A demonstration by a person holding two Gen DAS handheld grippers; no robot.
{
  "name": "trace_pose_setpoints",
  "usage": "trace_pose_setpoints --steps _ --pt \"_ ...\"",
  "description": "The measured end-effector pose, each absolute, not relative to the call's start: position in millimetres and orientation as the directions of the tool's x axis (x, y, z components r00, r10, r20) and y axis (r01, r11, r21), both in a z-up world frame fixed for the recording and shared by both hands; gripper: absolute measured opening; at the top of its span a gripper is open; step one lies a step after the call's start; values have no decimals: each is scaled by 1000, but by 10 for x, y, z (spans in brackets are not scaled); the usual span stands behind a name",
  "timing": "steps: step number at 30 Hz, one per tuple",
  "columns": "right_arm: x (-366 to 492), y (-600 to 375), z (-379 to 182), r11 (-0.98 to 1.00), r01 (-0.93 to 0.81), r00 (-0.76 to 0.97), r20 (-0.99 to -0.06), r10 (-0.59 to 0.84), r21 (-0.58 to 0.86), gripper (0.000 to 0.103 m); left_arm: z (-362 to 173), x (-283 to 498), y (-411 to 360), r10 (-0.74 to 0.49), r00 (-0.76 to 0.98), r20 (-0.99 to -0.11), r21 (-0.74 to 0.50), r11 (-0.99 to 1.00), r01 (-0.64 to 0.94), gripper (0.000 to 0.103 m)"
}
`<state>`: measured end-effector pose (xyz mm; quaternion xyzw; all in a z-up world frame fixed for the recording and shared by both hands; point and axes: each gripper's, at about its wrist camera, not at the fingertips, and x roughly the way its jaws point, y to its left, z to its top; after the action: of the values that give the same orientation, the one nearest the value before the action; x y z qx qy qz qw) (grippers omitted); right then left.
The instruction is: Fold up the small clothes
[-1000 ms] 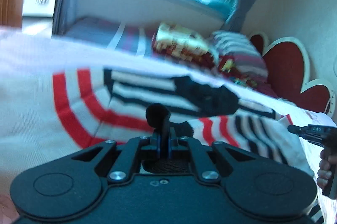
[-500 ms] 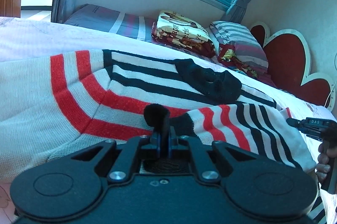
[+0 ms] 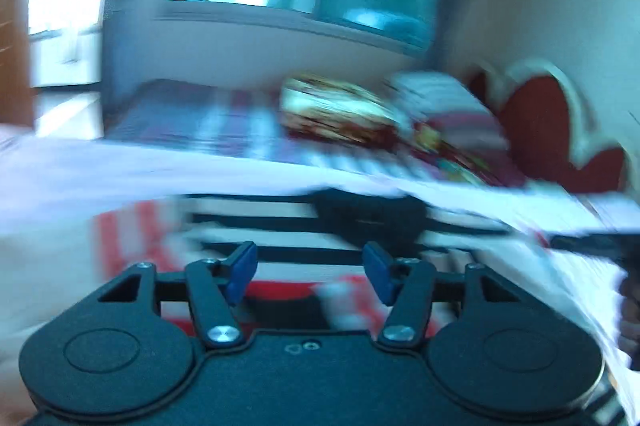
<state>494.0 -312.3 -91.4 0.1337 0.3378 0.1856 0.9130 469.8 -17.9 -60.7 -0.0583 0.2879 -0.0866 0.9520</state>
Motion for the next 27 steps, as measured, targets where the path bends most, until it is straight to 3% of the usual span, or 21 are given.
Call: trace_pose_setpoints --steps 2,5,8,12,13,15,18,22,24,27 --pt "4986 -2856 -956 887 -298 672 -583 457 352 11 -664 4919 -529 -293 766 -573 -193 956 221 64" --pt "5041 -2623 -1091 887 -336 631 -623 462 317 11 -869 5148 -848 -319 715 -622 -212 948 238 63" --pt "5067 -2712 -1192 918 -324 658 -642 394 231 11 -1059 5165 -843 -313 704 -638 -204 950 237 61" --pt "5218 -3284 -1224 967 -140 711 -658 249 215 6 -1082 4987 -432 -187 740 -646 -78 981 179 60" --pt "5239 -3351 -1243 961 -145 704 -657 268 236 1 -1112 4933 -284 -197 745 -637 -96 980 177 60" --pt "5243 -3317 -1226 964 -170 700 -663 265 206 1 -1117 4874 -147 -248 745 -619 -143 969 204 59" --pt "5211 -3282 -1159 966 -160 701 -666 255 202 2 -1083 4928 -327 -188 742 -643 -46 977 208 61" --pt "4790 -3273 -969 942 -212 706 -625 331 260 2 -1000 4897 -346 -170 751 -638 -63 984 169 62" --pt "4598 -3177 -965 931 -253 683 -632 366 265 2 -1011 4807 -350 -154 759 -633 -29 984 175 71" --pt "4400 -2993 -1072 927 -292 650 -662 373 236 2 -1081 4759 -319 -158 751 -642 -33 983 179 72"
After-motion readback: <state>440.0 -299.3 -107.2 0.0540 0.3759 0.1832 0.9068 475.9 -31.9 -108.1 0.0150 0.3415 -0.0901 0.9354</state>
